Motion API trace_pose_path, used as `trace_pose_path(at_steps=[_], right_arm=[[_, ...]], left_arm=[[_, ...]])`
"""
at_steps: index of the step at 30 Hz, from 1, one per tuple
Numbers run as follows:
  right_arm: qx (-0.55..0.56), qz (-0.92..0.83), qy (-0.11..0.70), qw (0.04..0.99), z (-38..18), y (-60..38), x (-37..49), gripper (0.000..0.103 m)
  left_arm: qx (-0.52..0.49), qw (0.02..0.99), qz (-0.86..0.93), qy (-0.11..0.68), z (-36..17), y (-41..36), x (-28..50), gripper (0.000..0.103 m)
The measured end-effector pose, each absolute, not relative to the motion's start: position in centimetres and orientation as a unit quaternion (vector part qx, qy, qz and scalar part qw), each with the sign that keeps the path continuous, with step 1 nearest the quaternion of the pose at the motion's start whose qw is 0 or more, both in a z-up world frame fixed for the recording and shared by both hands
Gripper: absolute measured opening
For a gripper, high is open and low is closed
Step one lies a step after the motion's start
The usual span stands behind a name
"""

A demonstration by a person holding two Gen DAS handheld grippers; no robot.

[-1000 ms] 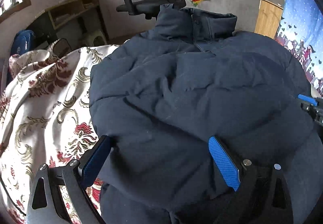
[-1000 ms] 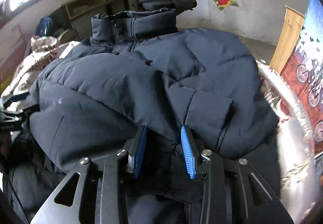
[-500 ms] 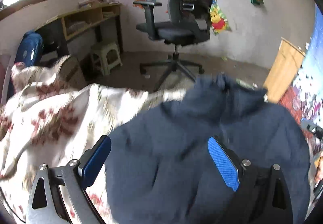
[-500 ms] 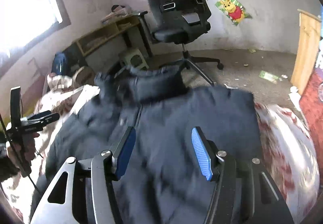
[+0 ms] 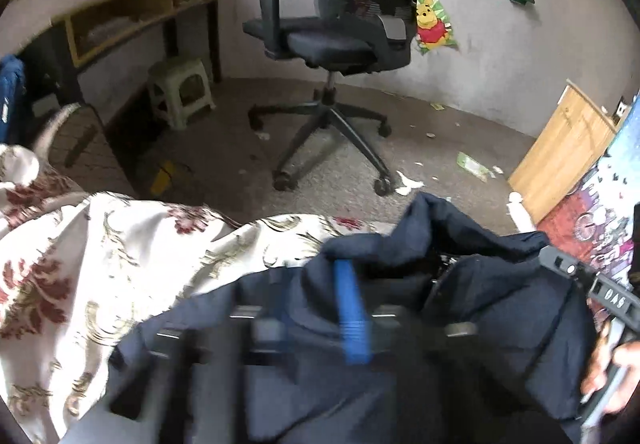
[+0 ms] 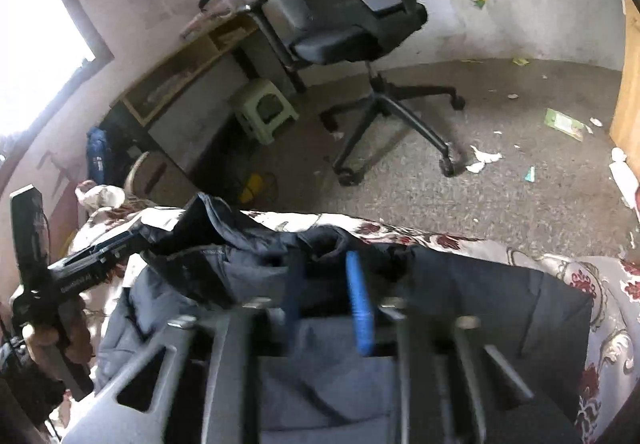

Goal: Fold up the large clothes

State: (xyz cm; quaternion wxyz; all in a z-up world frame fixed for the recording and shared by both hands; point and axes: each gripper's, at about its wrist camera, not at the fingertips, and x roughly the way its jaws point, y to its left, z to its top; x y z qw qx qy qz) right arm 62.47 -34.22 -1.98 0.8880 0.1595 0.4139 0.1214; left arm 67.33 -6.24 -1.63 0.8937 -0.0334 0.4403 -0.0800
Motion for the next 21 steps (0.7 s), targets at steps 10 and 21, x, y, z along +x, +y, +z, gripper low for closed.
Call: trace_pose_path(at_steps=[10,21], right_arm=[[0.107,0.137,0.402,0.899,-1.6,-34.2,56.4,0.003],[0.107,0.119,0.422,0.892,-3.1,-35.2,55.3,0.004]], left_arm=[[-0.018,0.894,-0.094,0.438,-2.8,-4.8,60.3,0.005],[0.009,0.883,-0.117,0.454,-4.2,-4.6,59.2,0.009]])
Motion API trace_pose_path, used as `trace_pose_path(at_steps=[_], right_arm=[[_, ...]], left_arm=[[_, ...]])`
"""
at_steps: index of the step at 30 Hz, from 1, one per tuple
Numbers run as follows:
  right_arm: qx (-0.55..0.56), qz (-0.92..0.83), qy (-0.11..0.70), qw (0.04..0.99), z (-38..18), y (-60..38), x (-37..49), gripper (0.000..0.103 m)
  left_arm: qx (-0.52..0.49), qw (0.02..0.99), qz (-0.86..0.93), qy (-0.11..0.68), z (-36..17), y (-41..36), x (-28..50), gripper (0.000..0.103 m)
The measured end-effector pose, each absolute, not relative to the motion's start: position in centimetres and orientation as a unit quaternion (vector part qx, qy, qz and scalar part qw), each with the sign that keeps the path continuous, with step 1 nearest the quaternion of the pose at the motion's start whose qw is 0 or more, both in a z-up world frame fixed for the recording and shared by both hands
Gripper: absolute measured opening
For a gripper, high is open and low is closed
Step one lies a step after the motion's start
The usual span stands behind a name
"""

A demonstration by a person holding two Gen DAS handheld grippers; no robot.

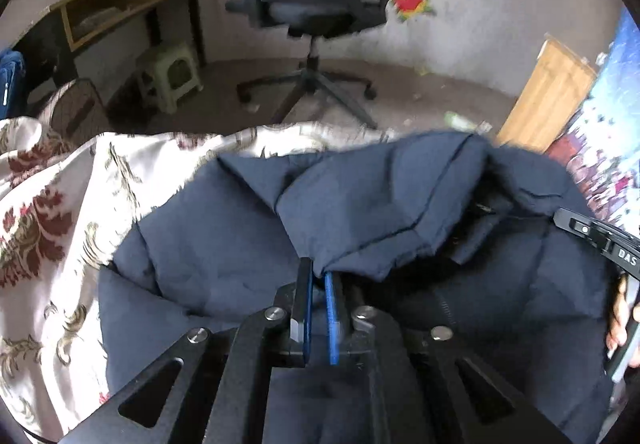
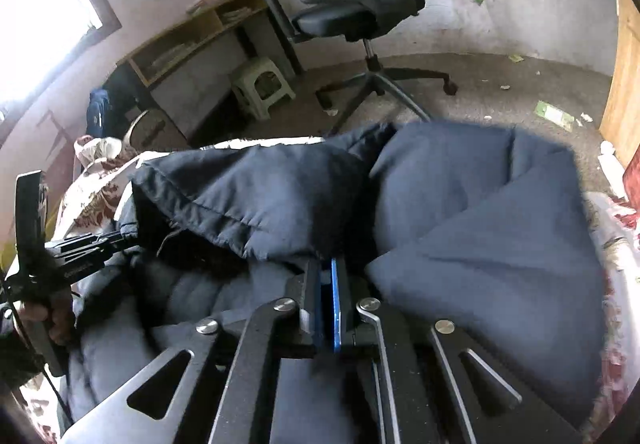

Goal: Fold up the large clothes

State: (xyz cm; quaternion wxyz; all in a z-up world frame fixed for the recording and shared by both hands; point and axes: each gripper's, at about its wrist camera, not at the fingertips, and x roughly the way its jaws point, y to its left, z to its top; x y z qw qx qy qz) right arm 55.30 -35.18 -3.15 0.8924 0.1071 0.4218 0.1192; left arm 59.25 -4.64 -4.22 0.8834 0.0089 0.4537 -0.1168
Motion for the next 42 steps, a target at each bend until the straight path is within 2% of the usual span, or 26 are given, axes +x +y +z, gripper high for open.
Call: trace_pose_path(at_steps=[5,8,14,17,25,27,30,36,42], right_arm=[[0.114,0.126,0.373,0.912,2.0,-35.4,56.2,0.007],[0.146,0.145,0.368,0.907,3.6,-34.2,59.5,0.007],[0.253,0.230,0.438,0.831,0.4,-30.9,66.9,0.007],[0.218,0.232,0.473,0.822,-1.8,-29.8,66.6,0.007],[0.077,0.188,0.513,0.834,-4.7,-32.1,60.9,0.004],[0.061,0.180,0.524,0.830,-5.1,-33.2,61.0,0.000],[0.057,0.183,0.561,0.805,-6.5,-33.4,61.6,0.000],[0.072,0.169,0.560,0.808,-8.6,-33.6,61.7,0.000],[0.074,0.161,0.538,0.824,-10.2,-33.1,60.9,0.000]], left_arm=[[-0.028,0.903,-0.111,0.415,-0.5,-2.0,58.7,0.012],[-0.059,0.906,-0.091,0.410,1.6,-1.6,61.1,0.012],[-0.110,0.884,-0.087,0.446,0.6,-3.3,67.0,0.014],[-0.143,0.860,-0.132,0.472,-1.6,-4.2,67.7,0.014],[0.021,0.821,-0.265,0.506,-5.0,-9.0,62.9,0.014],[0.048,0.810,-0.273,0.517,-5.6,-9.4,62.5,0.011],[0.090,0.795,-0.258,0.541,-7.0,-10.3,62.6,0.008],[0.067,0.799,-0.236,0.549,-8.8,-10.0,63.2,0.003],[0.080,0.817,-0.218,0.528,-9.9,-10.5,62.5,0.003]])
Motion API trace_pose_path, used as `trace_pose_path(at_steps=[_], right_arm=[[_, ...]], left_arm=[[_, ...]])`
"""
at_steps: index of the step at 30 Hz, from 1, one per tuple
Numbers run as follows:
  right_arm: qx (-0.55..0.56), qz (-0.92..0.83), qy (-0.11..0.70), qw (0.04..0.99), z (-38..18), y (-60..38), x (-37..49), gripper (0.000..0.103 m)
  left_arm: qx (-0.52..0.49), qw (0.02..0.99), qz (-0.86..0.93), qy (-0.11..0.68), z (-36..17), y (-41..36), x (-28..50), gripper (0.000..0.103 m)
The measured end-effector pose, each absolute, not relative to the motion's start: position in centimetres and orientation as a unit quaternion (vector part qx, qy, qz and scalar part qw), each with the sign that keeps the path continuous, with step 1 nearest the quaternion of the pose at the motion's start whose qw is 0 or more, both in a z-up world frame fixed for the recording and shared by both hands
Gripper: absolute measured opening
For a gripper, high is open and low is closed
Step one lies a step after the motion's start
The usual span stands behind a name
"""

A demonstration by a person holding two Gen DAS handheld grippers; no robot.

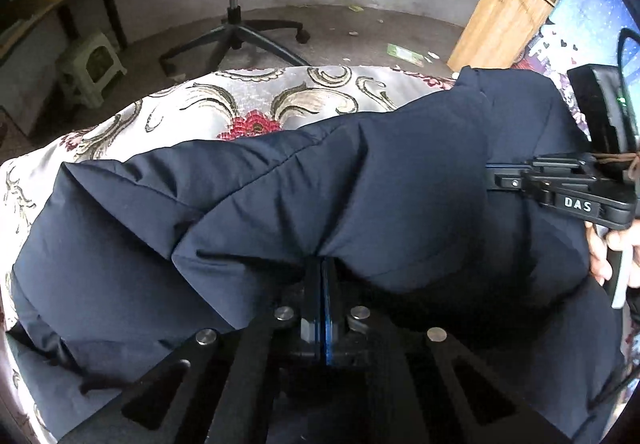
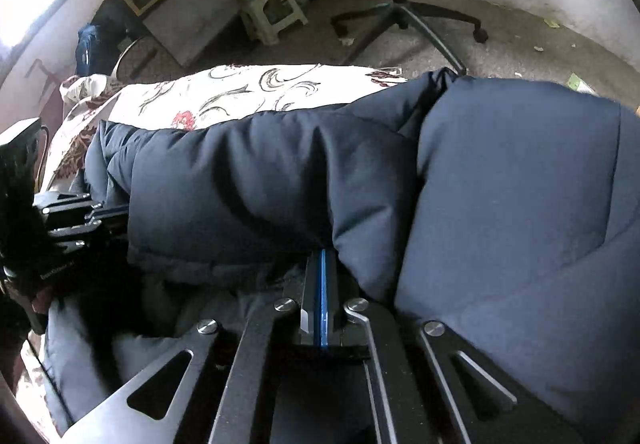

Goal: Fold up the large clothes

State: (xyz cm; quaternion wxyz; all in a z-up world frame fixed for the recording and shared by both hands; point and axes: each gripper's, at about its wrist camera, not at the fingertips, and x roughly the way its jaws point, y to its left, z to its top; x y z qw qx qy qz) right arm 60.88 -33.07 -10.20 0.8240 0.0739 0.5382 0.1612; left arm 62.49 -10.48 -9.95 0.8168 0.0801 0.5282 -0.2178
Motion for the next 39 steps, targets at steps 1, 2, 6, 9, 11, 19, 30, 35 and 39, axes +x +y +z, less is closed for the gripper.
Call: trace_pose_path(at_steps=[1,2,6,9,11,19,30,35,39], right_arm=[[0.075,0.161,0.533,0.827,-10.1,-33.0,60.8,0.000],[0.077,0.161,0.525,0.832,-9.9,-33.1,60.4,0.000],[0.087,0.153,0.496,0.850,-8.2,-33.3,59.4,0.000],[0.086,0.145,0.475,0.863,-6.7,-33.0,58.7,0.000],[0.084,0.139,0.466,0.870,-5.8,-32.9,58.4,0.004],[0.084,0.104,0.407,0.903,-1.3,-33.8,54.6,0.039],[0.118,0.065,0.327,0.935,6.4,-33.7,44.5,0.073],[0.122,0.054,0.300,0.945,9.5,-32.8,39.3,0.088],[0.115,0.041,0.286,0.950,11.0,-31.8,35.2,0.093]], left_arm=[[0.080,0.821,-0.217,0.522,-9.9,-10.5,62.1,0.003],[0.079,0.828,-0.217,0.511,-9.6,-10.3,61.6,0.003],[0.054,0.851,-0.207,0.480,-7.6,-9.4,60.2,0.003],[0.044,0.867,-0.190,0.458,-6.0,-8.9,59.4,0.006],[0.033,0.875,-0.178,0.449,-5.4,-8.5,59.2,0.014],[-0.014,0.899,-0.130,0.419,-2.5,-6.1,56.0,0.070],[-0.070,0.924,-0.092,0.364,3.3,-2.0,46.8,0.101],[-0.051,0.942,-0.076,0.323,7.0,-0.4,42.2,0.103],[-0.026,0.952,-0.064,0.298,9.4,1.0,38.2,0.103]])
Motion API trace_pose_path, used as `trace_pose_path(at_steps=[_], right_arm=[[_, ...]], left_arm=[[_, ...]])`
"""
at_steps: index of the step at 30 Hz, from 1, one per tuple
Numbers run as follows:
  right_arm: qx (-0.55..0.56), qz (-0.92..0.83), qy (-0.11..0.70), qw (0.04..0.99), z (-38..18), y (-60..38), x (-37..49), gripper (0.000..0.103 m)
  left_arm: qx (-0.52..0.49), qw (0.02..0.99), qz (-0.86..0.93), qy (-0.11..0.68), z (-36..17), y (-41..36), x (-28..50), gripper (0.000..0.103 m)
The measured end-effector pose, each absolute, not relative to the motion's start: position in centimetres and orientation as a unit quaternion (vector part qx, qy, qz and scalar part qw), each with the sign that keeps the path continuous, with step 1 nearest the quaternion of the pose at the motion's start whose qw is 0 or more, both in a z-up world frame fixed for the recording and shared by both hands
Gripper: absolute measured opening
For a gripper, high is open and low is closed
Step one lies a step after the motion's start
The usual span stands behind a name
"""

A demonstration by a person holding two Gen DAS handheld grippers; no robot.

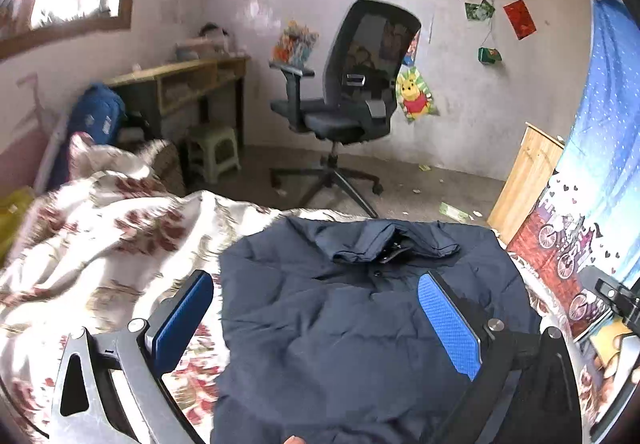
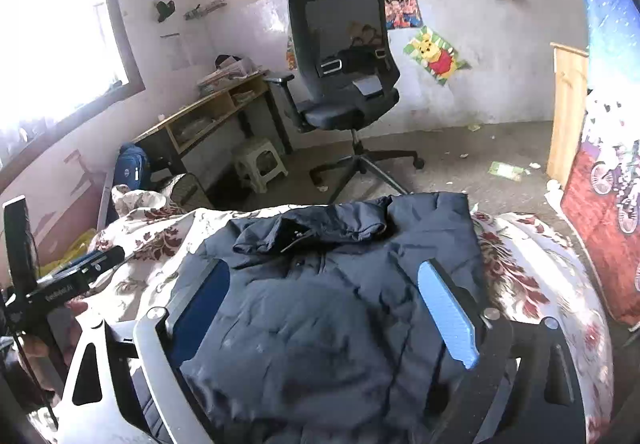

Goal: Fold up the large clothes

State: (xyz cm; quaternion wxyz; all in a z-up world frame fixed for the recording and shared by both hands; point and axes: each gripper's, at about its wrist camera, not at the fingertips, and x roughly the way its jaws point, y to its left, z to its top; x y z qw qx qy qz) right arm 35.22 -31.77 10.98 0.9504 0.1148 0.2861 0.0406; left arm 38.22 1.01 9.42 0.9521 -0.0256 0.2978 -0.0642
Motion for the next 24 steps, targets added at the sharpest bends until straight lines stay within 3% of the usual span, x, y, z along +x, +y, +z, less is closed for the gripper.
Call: trace_pose_path(at_steps=[7,24], right_arm=[[0.100,0.032,0.264,0.959,12.6,-29.9,28.9,0.094],[0.071,0.086,0.245,0.963,11.7,-28.7,16.6,0.095]], left_arm=[[-0.005,0.961,-0.055,0.272,11.4,2.7,31.8,0.103],[0.014,0.964,-0.023,0.266,10.5,2.2,17.4,0.103]])
